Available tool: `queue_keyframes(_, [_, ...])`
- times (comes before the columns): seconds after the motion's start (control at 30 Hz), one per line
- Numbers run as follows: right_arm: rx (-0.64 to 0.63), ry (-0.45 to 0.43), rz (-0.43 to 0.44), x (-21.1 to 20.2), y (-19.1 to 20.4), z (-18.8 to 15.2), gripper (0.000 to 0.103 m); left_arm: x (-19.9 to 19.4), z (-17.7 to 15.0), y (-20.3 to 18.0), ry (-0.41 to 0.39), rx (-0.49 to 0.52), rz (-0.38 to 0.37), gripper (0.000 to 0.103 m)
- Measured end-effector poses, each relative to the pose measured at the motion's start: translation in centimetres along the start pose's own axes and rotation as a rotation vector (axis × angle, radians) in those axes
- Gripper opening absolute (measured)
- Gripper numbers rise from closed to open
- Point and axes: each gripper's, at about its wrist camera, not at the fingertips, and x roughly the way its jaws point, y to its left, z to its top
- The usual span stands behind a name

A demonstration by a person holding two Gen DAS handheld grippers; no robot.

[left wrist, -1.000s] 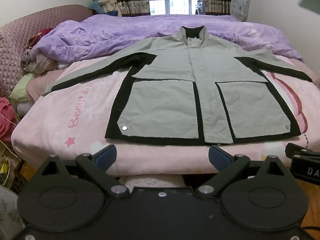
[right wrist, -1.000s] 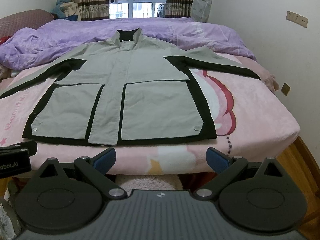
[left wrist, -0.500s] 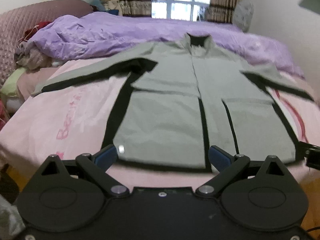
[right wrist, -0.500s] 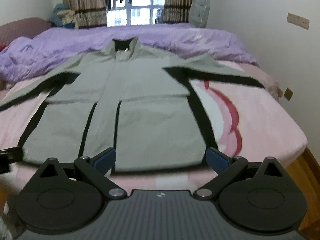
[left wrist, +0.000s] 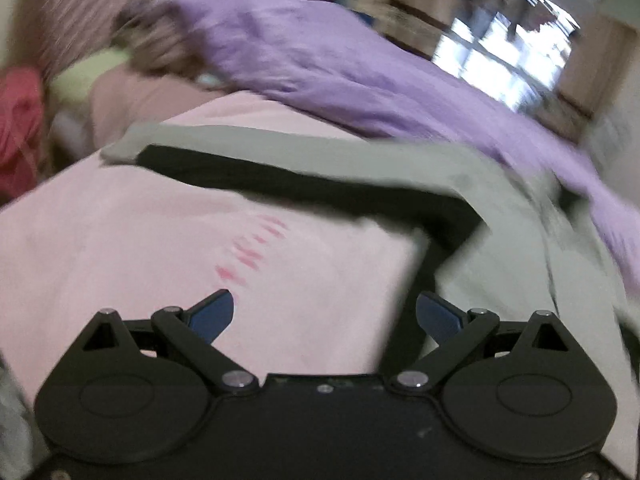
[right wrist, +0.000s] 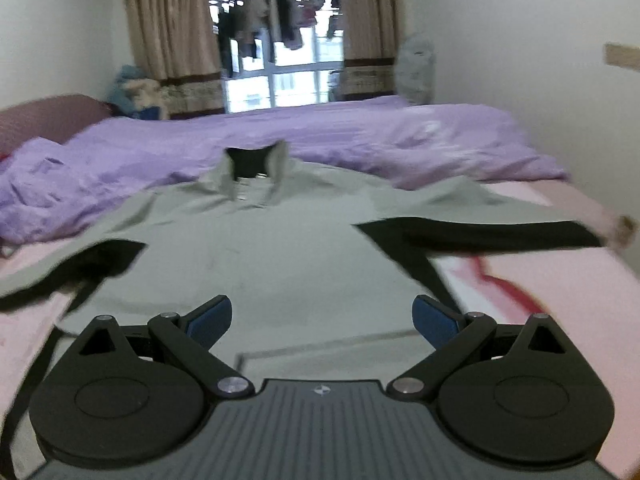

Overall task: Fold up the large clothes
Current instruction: 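Grasp the black-edged side of the grey jacket with the left tool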

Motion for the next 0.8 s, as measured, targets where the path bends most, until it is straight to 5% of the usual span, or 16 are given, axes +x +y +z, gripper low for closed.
queue_keyframes(0.17, [0.003, 0.059, 0.014, 5.5, 1.4, 1.0, 0.103, 6.0, 5.2, 6.7, -0.077, -0.2, 0.107, 0.096])
queue_keyframes(0.3, [-0.022, 0.053, -0.056, 8.7, 2.7, 1.9, 0.103, 9.2, 8.1, 10.4, -0.093, -0.341, 0.114, 0.095])
queue_keyframes(0.43, [-0.039, 0.086, -0.019, 10.9, 3.7, 2.0, 0.103, 11.4, 8.9, 13.5, -0.103, -0.494, 0.122, 0.095])
queue_keyframes(0.8, [-0.059, 0.171, 0.018, 13.9, 5.7, 0.8, 0.103, 13.8, 11.4, 15.1, -0.199, -0.562, 0.132, 0.089])
